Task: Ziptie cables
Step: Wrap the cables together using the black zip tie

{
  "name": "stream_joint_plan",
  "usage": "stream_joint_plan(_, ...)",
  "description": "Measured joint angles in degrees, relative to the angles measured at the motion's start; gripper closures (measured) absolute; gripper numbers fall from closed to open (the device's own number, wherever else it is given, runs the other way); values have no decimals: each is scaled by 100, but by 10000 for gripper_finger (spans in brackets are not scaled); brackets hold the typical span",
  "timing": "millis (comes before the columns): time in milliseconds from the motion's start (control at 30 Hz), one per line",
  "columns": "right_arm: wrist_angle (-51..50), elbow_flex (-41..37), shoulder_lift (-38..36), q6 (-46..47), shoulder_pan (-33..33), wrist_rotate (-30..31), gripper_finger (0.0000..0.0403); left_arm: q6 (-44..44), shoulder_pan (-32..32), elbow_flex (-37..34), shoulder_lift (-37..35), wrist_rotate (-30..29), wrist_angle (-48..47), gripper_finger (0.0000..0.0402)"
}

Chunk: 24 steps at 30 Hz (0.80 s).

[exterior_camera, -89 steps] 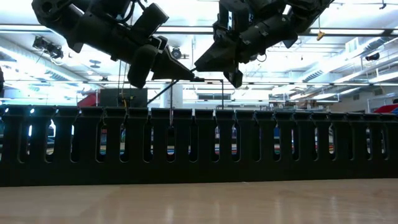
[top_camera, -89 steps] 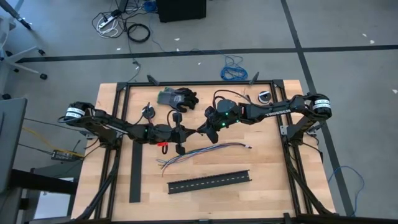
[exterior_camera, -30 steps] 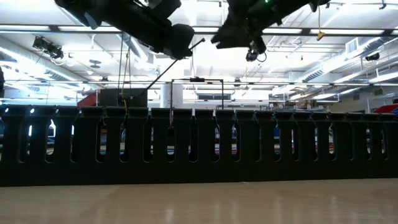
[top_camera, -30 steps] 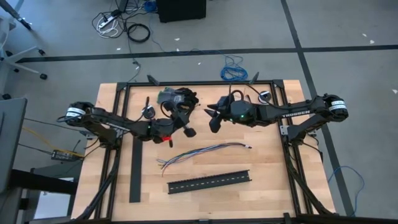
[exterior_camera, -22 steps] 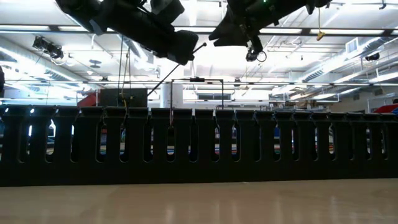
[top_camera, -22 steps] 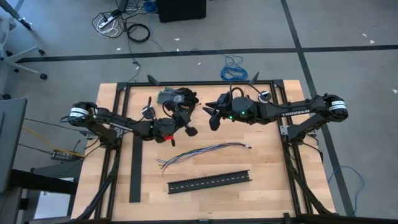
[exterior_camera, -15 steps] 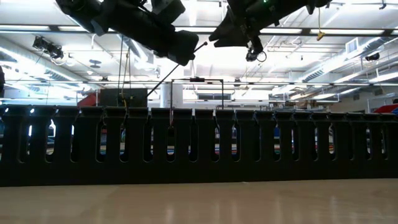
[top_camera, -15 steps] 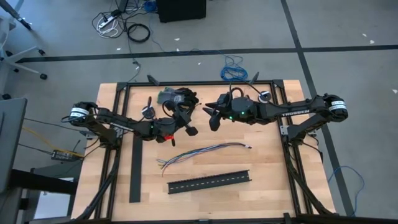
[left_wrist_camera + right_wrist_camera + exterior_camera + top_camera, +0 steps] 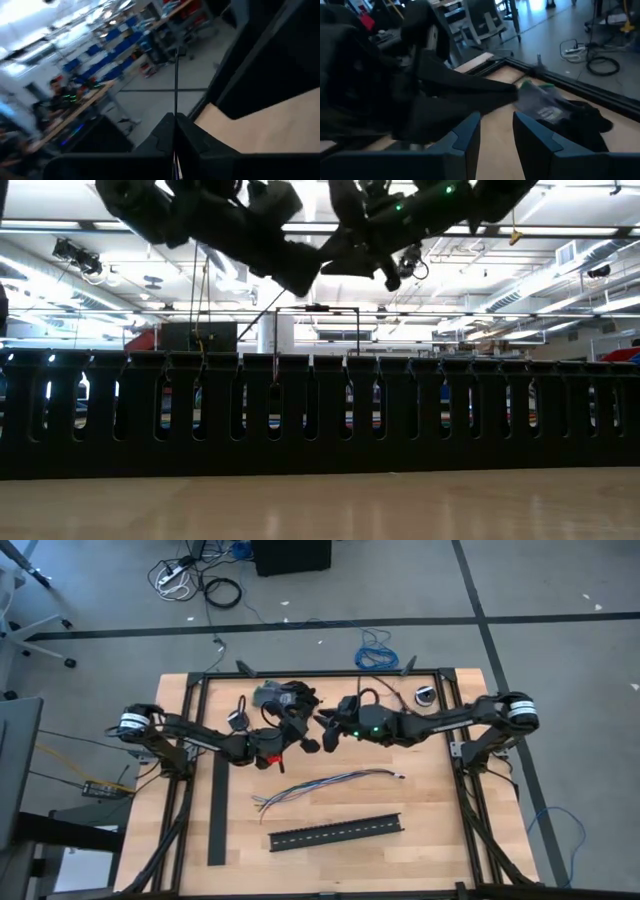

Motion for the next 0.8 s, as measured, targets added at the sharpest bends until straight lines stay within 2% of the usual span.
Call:
stream_joint_plan(100, 253, 0, 51, -151, -2, 11, 292, 130, 0, 0, 169, -302, 99, 401)
stream_joint_plan(267, 312, 4, 28, -295, -3, 174, 292, 72, 0, 5, 266, -394, 235, 402)
stream_joint_plan(433, 242, 4, 46, -242, -52, 182, 293, 68, 0, 2, 261, -395, 537, 402)
stream_joint_plan(800, 332, 4, 60, -341, -215, 139, 294, 41, -5, 2, 261, -230, 543, 401)
